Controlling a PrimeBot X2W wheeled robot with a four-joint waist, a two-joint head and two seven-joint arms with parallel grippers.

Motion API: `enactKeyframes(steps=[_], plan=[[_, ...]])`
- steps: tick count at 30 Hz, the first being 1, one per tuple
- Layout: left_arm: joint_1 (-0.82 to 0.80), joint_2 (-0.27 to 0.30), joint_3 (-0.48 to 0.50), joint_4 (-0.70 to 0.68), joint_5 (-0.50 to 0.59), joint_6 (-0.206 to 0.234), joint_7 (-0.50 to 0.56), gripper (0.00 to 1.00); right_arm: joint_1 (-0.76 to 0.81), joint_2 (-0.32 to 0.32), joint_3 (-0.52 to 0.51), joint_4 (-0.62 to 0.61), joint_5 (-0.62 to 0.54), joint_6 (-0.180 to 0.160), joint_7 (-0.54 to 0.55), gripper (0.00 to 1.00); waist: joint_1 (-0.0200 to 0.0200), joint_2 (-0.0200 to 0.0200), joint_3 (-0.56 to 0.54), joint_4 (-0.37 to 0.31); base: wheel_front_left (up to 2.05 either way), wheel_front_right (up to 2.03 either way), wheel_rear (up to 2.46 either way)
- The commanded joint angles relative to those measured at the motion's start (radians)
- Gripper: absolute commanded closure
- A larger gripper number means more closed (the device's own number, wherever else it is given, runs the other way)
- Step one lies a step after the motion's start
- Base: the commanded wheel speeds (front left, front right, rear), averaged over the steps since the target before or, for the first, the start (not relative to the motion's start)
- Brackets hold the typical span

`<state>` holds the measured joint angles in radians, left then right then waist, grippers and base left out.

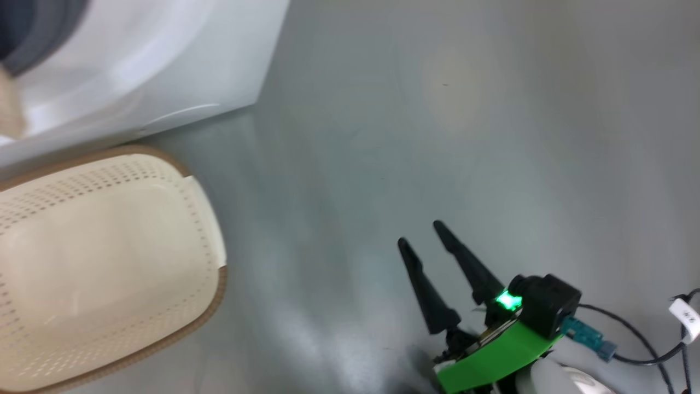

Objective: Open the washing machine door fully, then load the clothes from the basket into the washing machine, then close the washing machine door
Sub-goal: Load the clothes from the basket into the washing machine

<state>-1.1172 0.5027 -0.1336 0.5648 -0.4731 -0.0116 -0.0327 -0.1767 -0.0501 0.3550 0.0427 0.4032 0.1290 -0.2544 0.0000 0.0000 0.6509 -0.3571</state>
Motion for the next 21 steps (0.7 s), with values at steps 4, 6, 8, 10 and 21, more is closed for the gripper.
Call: enactKeyframes(steps=[4,6,8,10,21], plan=[[-0.141,0.086,0.009,0.087,0.049,0.017,-0.019,1.00,0.051,0.000,0.060,-0.022,0.016,0.002,-0.007,0.00,0.0000,0.0000,0.029,-0.065,0.00,0.00,0.00],[-0.196,0.102,0.006,0.130,0.062,0.018,-0.029,1.00,0.061,0.000,0.076,-0.028,0.020,0.002,-0.007,0.00,0.0000,0.0000,0.039,-0.086,0.00,0.00,0.00],[-0.248,0.119,0.006,0.166,0.071,0.017,-0.040,1.00,0.073,0.000,0.088,-0.030,0.020,0.002,-0.007,0.00,0.0000,0.0000,0.050,-0.106,0.00,0.00,0.00],[-0.296,0.146,-0.001,0.196,0.094,0.024,-0.053,1.00,0.087,0.000,0.091,-0.036,0.035,0.002,-0.007,0.00,0.0000,0.0000,0.061,-0.124,0.00,0.00,0.00],[-0.451,0.179,-0.016,0.304,0.149,0.070,-0.185,1.00,0.111,0.000,0.138,-0.063,0.063,0.002,-0.007,0.00,0.0000,0.0000,0.115,-0.164,0.00,0.00,0.00]])
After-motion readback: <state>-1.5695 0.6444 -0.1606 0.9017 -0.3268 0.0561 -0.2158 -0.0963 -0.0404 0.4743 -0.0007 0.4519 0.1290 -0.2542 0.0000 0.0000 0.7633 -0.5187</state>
